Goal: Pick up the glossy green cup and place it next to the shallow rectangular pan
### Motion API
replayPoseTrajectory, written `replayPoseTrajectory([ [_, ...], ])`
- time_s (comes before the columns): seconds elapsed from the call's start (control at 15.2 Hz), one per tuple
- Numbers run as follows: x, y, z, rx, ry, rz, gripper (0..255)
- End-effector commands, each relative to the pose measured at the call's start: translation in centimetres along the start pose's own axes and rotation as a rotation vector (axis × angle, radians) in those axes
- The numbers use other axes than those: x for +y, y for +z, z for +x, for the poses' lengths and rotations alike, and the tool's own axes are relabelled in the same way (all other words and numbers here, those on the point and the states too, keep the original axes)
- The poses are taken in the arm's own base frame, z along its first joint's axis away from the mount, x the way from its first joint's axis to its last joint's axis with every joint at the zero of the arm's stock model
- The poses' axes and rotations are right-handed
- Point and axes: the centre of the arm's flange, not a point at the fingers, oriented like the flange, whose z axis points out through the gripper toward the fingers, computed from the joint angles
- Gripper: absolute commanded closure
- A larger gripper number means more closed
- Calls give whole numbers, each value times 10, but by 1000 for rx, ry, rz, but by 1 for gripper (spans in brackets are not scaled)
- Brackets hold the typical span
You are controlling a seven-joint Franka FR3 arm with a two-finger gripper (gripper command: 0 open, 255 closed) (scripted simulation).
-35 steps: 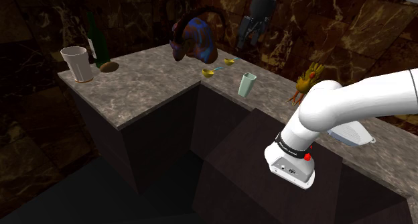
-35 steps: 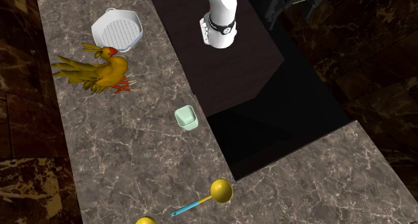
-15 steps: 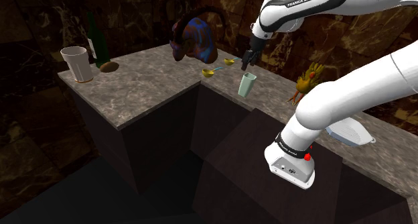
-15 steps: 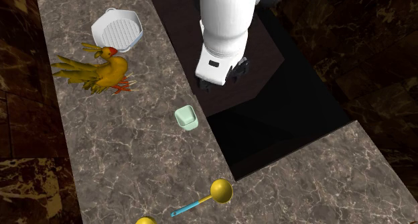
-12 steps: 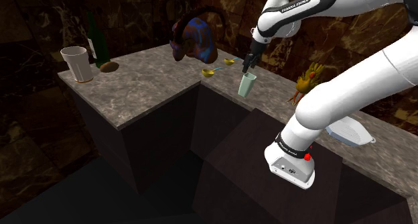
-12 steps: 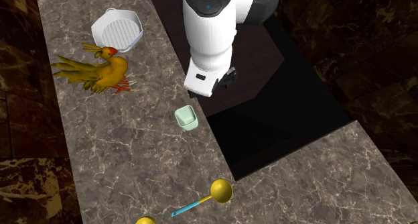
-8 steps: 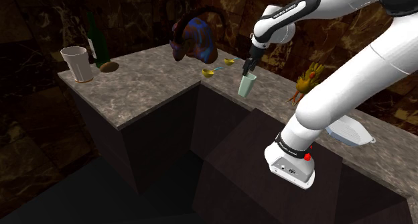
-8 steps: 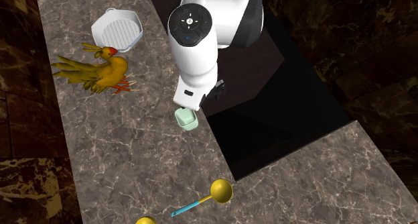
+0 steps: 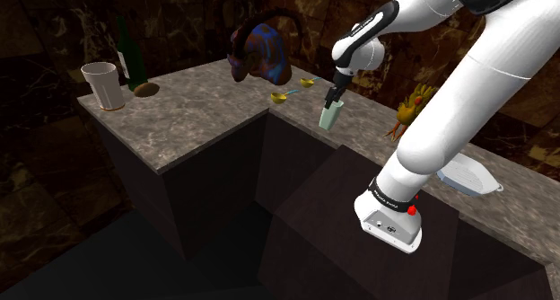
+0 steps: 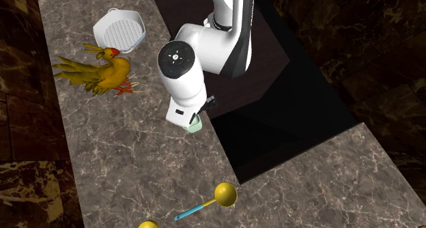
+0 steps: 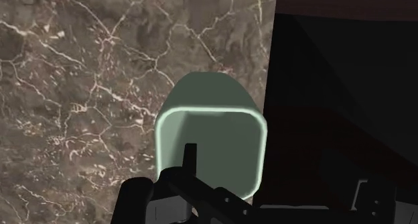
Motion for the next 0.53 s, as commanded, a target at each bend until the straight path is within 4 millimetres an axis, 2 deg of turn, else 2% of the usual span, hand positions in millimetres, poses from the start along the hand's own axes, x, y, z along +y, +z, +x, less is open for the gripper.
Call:
replayPoseTrajectory([
  [0.0,1,11,0,0,0,-1,0],
  [0.2,1,24,0,0,0,-1,0],
  [0.46,1,24,0,0,0,-1,0],
])
